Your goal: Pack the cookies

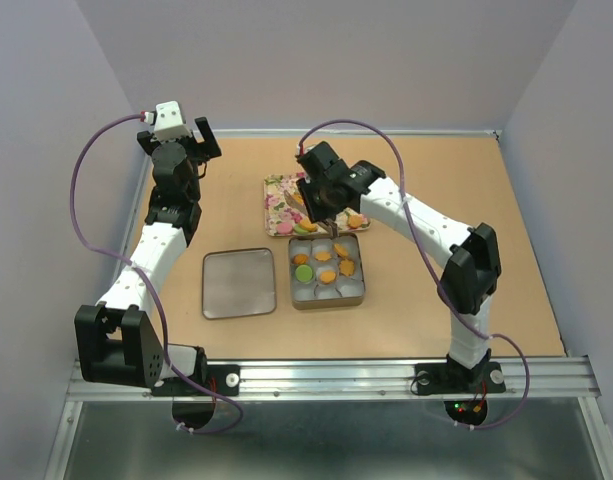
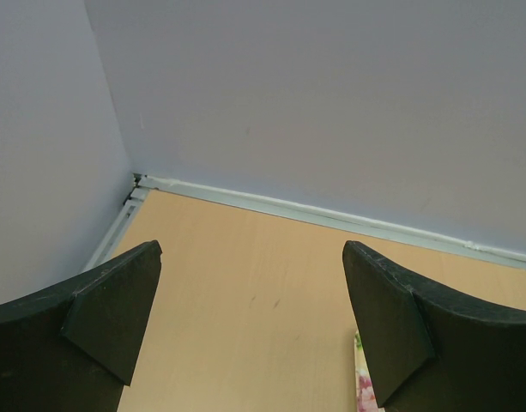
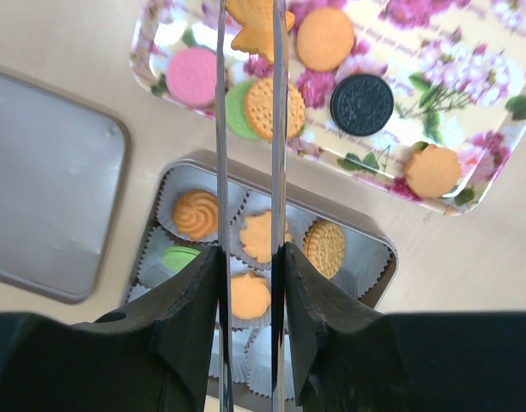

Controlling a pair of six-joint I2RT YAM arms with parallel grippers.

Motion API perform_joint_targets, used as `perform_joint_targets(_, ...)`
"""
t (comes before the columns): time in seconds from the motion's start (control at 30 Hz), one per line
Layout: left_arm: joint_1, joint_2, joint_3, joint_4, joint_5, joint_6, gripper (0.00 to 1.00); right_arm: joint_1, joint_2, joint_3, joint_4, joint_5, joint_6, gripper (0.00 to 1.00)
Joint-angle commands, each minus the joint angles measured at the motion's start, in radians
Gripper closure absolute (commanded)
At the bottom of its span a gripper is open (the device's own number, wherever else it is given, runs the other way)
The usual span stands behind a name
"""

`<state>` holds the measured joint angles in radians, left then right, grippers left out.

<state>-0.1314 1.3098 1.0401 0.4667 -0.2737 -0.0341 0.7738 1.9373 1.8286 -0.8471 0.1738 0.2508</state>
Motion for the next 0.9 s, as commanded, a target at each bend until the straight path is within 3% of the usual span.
perform_joint_targets(0.0,-0.005,-0.024,0.003,0.041,-0.012,0.011,0.01,0.005,-0.06,0.129,-0.049,0.026,-0.004,0.66)
perform_joint_targets(0.2,-0.005,-0.02,0.003,0.043,-0.012,0.011,0.01,0.005,-0.221,0.052,-0.113,-0.04,0.044,0.66)
perform_joint_targets(0.5,-0.005,-0.014,0.005,0.039,0.004,-0.004,0.01,0.005,-0.584,-0.271,-0.173,-0.255,0.131,0.66)
perform_joint_targets(0.67,-0.005,-0.015,0.005,0.036,0.011,-0.007,0.01,0.005,-0.69,-0.42,-0.202,-0.379,0.166,0.67)
perform_joint_targets(0.87,-0.016,-0.014,0.001,0.035,-0.001,0.0,0.01,0.005,-0.764,-0.531,-0.216,-0.413,0.189,0.67)
